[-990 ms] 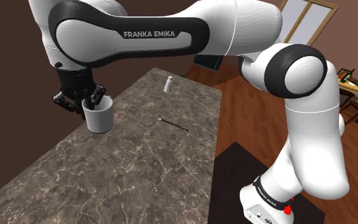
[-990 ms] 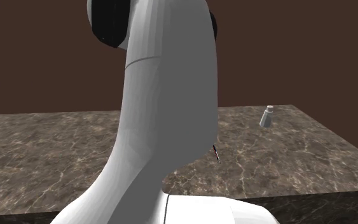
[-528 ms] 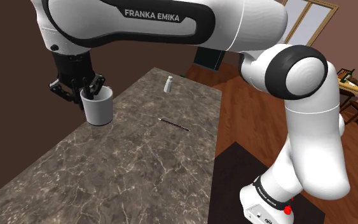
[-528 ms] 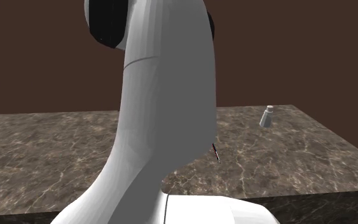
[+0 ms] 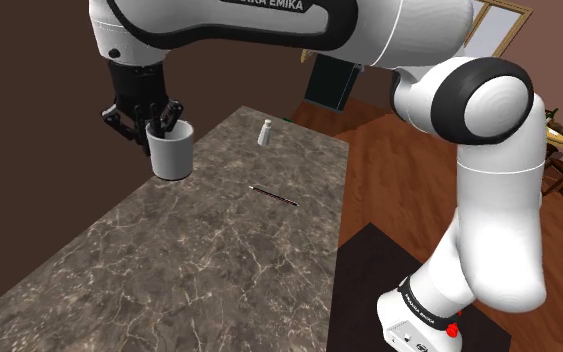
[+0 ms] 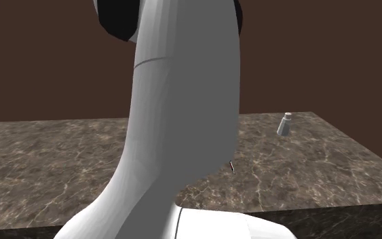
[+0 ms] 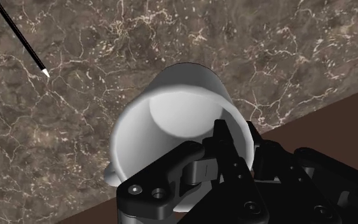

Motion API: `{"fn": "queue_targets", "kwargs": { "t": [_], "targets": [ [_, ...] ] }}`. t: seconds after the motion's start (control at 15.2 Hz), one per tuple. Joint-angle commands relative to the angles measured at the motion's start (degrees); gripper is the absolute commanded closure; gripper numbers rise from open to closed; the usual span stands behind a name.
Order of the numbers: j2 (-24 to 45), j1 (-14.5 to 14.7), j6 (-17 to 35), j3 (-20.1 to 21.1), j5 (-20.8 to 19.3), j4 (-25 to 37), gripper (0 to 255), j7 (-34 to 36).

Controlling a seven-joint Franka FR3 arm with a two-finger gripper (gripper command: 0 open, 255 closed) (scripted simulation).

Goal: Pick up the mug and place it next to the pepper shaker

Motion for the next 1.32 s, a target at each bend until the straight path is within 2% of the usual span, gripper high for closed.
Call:
{"fn": "queue_targets", "kwargs": {
  "t": [0.0,0.59,1.25],
  "targets": [
    [-2.6,-2.8,2.0,-0.1,0.8,-4.4,255,-2.0],
    [-10.5,-13.3,6.8,-2.0,3.8,-15.9,255,-12.5],
    [-13.5,-22.4,8.9,-5.6,5.4,-19.7,255,-24.8]
  ]
}}
